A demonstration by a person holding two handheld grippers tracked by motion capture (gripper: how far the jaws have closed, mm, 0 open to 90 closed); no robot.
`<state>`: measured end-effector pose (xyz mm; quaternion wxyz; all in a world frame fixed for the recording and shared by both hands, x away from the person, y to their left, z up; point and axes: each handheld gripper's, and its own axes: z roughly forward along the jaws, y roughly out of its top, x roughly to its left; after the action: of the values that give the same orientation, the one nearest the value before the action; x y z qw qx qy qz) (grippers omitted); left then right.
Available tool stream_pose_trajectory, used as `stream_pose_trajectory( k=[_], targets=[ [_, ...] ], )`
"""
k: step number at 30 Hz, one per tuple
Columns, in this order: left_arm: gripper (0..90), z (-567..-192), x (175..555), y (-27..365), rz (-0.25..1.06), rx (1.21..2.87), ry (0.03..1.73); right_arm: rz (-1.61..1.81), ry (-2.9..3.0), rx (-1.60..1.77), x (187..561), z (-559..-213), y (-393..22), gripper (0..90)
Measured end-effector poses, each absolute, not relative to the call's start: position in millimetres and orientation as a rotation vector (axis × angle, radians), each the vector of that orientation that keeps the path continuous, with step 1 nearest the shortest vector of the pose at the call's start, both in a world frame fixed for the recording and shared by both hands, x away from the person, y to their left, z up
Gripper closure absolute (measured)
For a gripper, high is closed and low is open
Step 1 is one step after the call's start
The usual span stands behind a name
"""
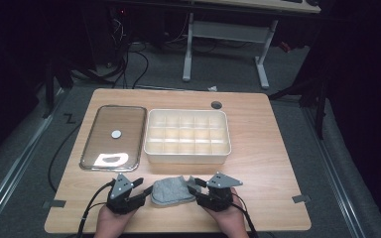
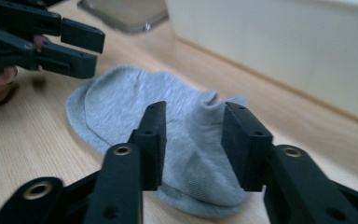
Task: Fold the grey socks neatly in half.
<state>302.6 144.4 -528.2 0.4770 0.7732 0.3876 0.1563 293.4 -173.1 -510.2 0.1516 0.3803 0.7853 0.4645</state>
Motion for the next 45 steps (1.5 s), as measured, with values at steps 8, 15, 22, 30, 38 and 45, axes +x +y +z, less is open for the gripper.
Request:
stream_pose_trajectory(
  k=[8,15,22,30,38,45],
  targets=[
    [41.7,-531,308,141,0.433,1.93,0.957,1.36,2.204,1.165,288,-517,-195,51.7],
    [41.7,-527,304,142,0.418,1.924,0.96,1.356,2.198,1.175,291,-520,-198,47.9],
    [43.6,-527,302,140,0.388,1.938,0.954,1.362,2.183,1.172,290,-519,-197,45.6],
    [43.6,-526,302,143,0.366,1.931,0.964,1.353,2.192,1.173,291,-519,-194,45.3],
    [44.6,-526,299,135,0.342,1.948,0.936,1.355,2.203,1.219,294,-519,-195,47.4],
    [52.7,-527,294,125,0.339,2.014,0.875,1.273,2.244,1.261,298,-523,-185,53.0]
  ],
)
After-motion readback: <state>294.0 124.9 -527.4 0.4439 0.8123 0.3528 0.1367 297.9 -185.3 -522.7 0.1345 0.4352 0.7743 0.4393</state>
